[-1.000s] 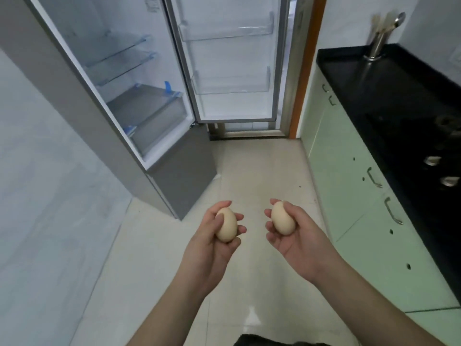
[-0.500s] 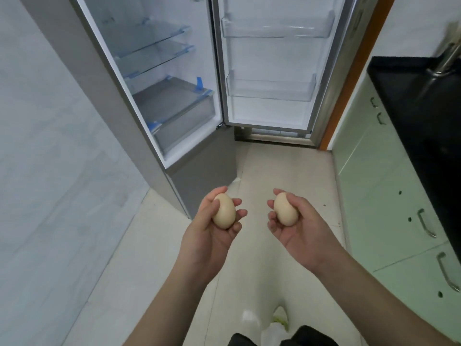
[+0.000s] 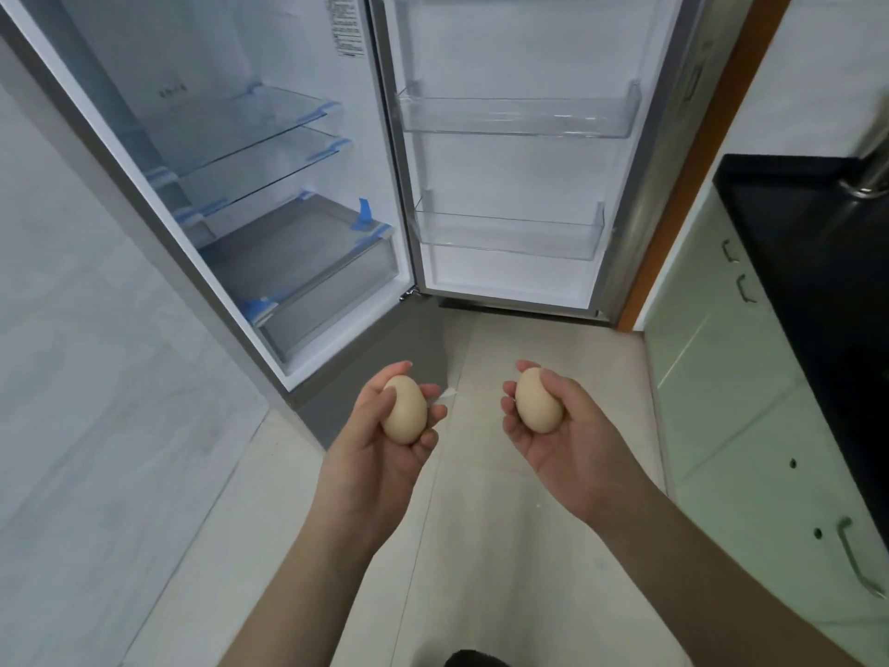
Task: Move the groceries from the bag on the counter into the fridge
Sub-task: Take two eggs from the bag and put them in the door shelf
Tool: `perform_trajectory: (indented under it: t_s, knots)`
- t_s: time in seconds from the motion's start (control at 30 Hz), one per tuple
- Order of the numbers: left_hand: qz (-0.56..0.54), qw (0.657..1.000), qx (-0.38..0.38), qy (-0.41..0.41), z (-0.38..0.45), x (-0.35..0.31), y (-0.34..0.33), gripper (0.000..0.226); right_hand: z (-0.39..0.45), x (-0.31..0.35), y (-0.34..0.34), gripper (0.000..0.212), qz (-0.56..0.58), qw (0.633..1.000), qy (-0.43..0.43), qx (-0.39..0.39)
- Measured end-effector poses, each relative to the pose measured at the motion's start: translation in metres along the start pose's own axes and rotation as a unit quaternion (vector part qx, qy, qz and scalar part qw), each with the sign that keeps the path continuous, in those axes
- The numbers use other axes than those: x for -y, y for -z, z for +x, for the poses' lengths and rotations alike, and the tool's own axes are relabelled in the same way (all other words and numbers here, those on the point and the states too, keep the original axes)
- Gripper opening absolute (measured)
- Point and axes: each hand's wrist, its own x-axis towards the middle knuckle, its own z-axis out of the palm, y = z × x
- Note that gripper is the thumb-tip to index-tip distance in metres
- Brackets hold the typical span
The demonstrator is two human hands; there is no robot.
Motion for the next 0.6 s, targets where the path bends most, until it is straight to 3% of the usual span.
perform_trajectory:
  t_s: [0.27,0.6]
  knots:
    - [-0.018,1.000,-0.005,0.013,0.097,-0.035,0.025,0.025,0.093,0.006,-0.047,0.018,-0.005,1.000,0.002,-0.011]
    - [0.037,0.995,0.079,0.041,0.229,-0.119,0.006,0.023,0.190,0.041,-0.108,0.018,0.029,0.995,0.076,-0.052]
